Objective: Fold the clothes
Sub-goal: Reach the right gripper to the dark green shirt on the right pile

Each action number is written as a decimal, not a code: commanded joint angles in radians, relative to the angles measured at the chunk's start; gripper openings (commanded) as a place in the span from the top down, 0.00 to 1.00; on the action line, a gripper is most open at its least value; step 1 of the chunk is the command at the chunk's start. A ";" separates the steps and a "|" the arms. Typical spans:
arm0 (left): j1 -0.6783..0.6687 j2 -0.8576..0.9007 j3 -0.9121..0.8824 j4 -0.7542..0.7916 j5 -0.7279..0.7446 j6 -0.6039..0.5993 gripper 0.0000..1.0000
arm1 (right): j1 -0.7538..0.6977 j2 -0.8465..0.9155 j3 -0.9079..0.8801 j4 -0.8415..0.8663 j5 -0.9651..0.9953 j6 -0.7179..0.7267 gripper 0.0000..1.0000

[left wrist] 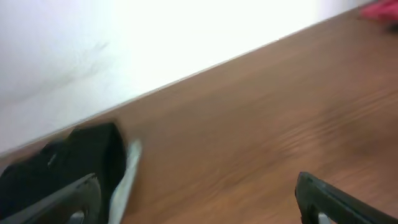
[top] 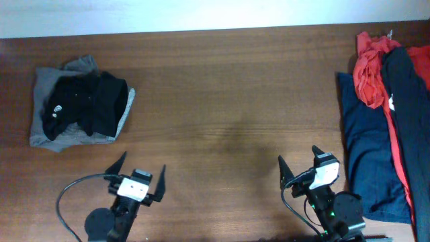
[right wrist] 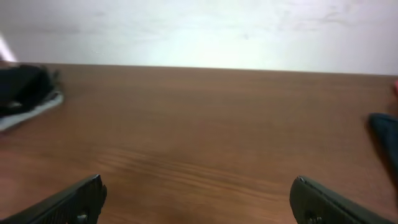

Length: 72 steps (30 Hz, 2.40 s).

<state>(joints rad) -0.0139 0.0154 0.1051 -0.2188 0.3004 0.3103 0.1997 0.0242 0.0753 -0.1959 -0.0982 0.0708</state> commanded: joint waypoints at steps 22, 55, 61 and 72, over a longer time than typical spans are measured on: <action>-0.005 1.057 1.102 -0.540 0.139 -0.249 0.01 | 0.002 1.127 1.028 -0.462 -0.149 0.034 0.02; -0.005 1.361 1.282 -0.688 0.201 -0.235 0.05 | -0.965 2.244 1.661 -0.182 -0.072 0.202 0.10; -0.006 1.361 1.282 -0.680 0.201 -0.235 0.08 | -0.966 2.279 1.661 -0.158 -0.014 0.169 0.33; -0.006 1.361 1.282 -0.680 0.227 -0.235 0.11 | -0.951 2.030 1.706 -0.320 -0.320 0.173 0.96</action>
<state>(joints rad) -0.0170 1.3731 1.3674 -0.9005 0.5060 0.0601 -0.7715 2.2238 1.7355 -0.4877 -0.2939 0.2420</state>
